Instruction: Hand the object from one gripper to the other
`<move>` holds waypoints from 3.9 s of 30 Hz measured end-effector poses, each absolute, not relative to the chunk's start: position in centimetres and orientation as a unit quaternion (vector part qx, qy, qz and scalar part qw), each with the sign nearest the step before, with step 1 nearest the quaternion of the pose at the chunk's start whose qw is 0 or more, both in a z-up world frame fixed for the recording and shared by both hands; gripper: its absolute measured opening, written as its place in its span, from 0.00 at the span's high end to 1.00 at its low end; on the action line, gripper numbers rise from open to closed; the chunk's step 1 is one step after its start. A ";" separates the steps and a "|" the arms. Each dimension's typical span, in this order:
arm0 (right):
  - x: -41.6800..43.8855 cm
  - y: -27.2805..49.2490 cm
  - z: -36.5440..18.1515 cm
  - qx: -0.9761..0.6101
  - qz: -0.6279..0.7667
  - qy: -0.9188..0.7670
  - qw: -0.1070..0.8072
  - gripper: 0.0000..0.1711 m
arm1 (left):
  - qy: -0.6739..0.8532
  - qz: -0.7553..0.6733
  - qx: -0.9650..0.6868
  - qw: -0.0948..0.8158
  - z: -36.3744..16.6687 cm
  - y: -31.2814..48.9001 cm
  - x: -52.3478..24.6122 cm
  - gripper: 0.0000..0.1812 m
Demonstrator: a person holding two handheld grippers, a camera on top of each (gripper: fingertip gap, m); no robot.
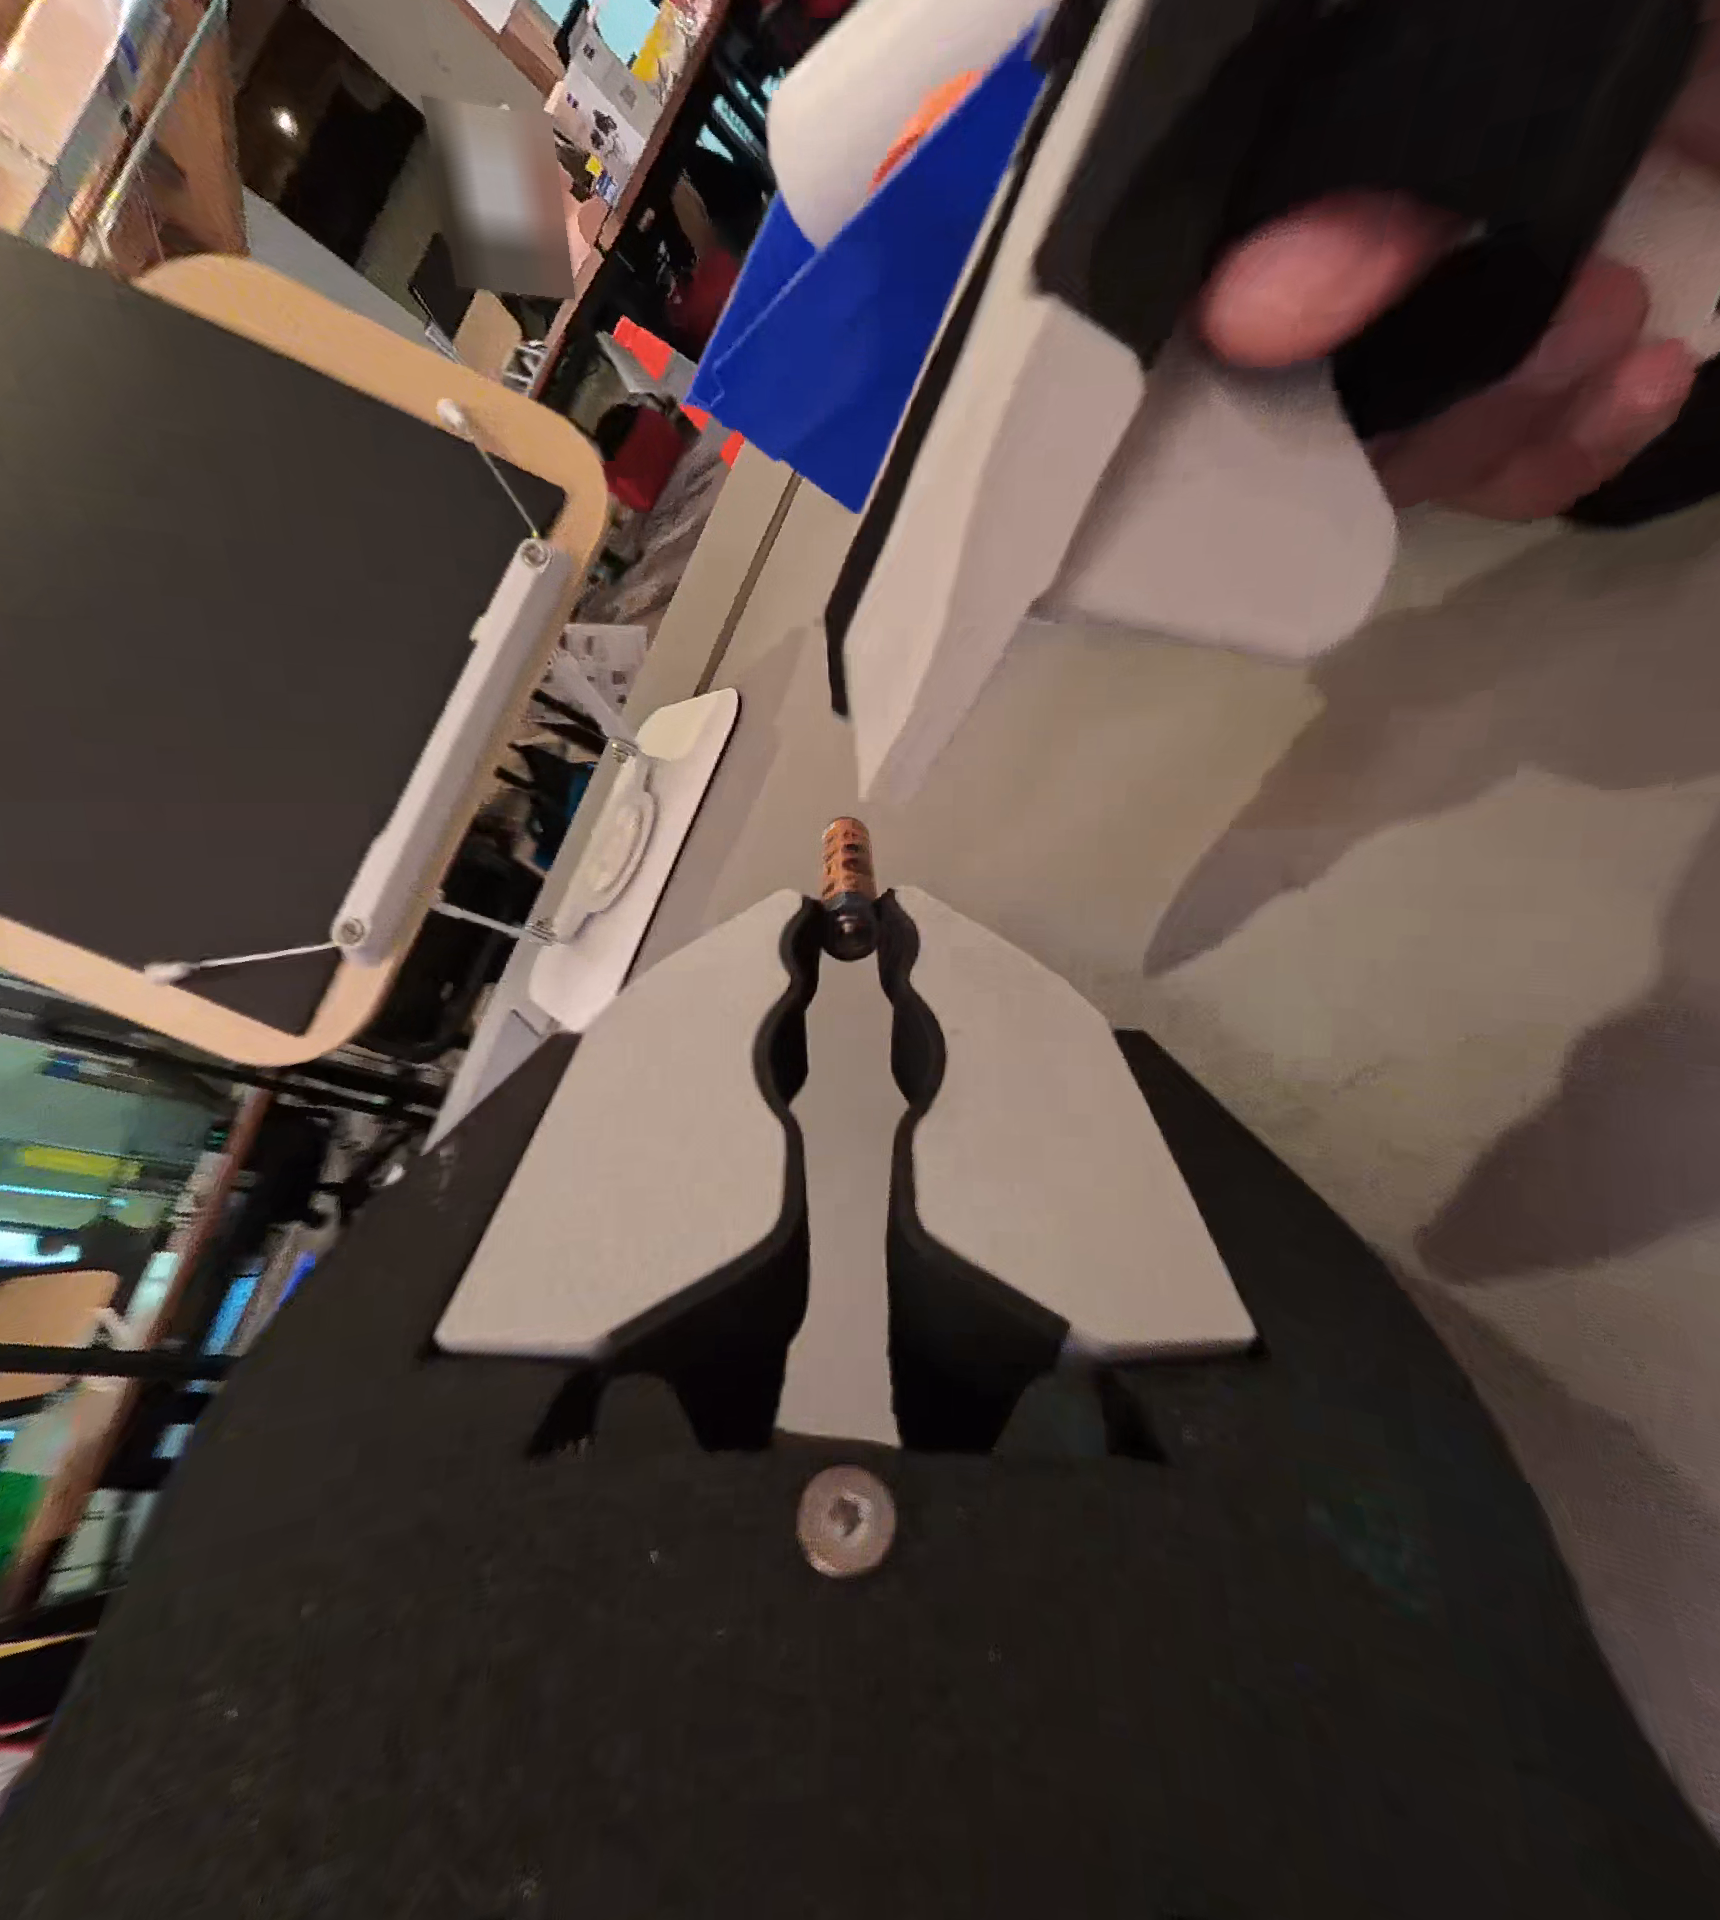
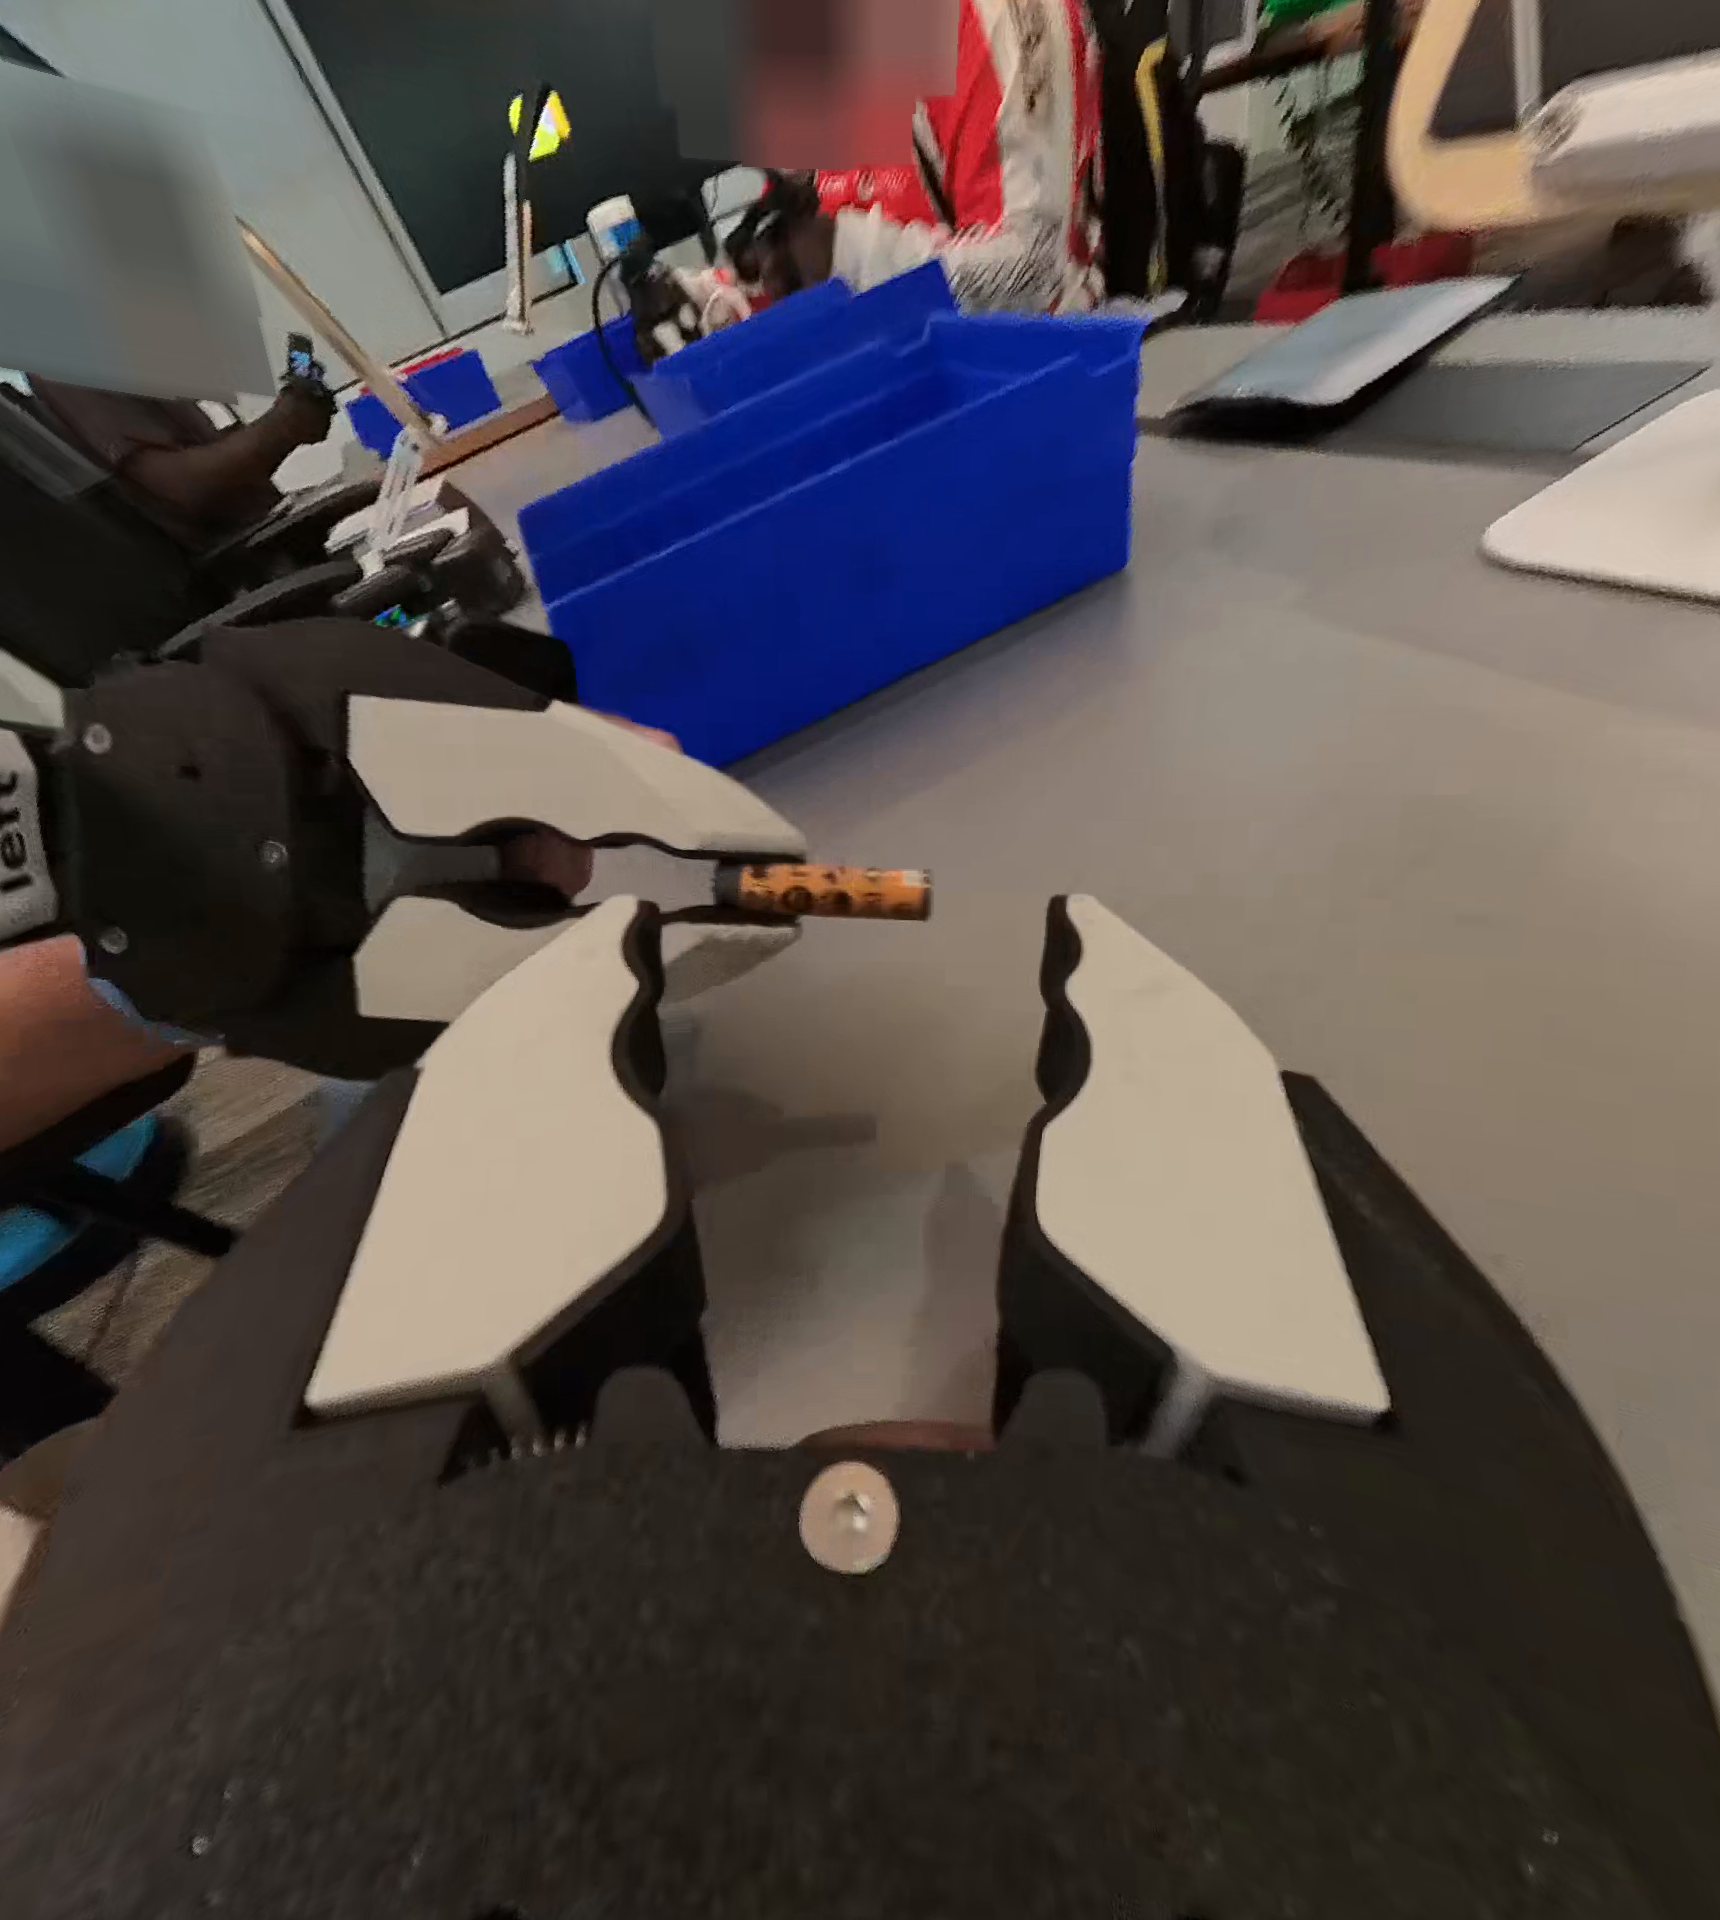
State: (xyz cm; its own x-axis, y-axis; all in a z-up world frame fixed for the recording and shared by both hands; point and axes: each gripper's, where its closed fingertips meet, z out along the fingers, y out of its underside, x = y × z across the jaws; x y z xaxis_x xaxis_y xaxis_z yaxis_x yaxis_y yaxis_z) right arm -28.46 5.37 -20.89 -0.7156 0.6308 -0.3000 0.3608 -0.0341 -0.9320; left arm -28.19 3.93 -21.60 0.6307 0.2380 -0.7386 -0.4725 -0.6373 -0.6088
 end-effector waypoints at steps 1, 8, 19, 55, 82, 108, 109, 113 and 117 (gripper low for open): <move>-28.3 4.9 -21.3 -0.363 0.617 -0.693 0.094 0.59 | 0.084 0.431 -0.800 0.409 -21.8 4.1 -28.0 0.94; -27.8 3.9 -22.1 -0.360 0.612 -0.701 0.064 0.71 | 0.130 0.475 -0.788 0.368 -22.0 4.7 -27.3 0.94; -28.5 6.0 -22.8 -0.372 0.603 -0.704 0.059 0.73 | 0.077 0.432 -0.809 0.392 -23.4 4.6 -27.4 0.89; -25.9 5.7 -22.9 -0.096 0.474 -0.784 0.390 0.70 | -0.137 0.118 -0.840 0.511 -23.4 3.8 -28.0 0.94; -26.5 4.6 -23.1 -0.347 0.645 -0.677 -0.071 0.94 | -0.063 0.164 -0.852 0.494 -24.2 5.5 -25.9 0.92; -16.6 3.9 -20.1 -0.183 0.583 -0.612 -0.502 0.94 | 0.148 0.053 -0.807 0.570 -21.2 6.2 -16.8 0.70; -16.6 3.8 -20.1 -0.183 0.584 -0.611 -0.501 0.94 | 0.156 0.050 -0.806 0.569 -21.3 6.2 -16.6 0.72; -17.1 4.0 -20.2 -0.194 0.589 -0.607 -0.497 0.94 | 0.165 0.076 -0.805 0.564 -21.4 6.4 -17.0 0.74; -17.7 4.0 -20.4 -0.209 0.594 -0.603 -0.491 0.94 | 0.158 0.091 -0.807 0.562 -21.5 6.5 -17.6 0.74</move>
State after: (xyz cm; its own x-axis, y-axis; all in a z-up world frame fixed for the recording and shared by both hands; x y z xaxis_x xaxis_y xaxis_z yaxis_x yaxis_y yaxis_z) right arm -17.73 4.00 -20.41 -0.4306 -0.3308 -0.8397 0.8347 0.2081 -0.5099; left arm -17.64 6.45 -21.53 0.9336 -0.1529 -0.3242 -0.3571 -0.3193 -0.8778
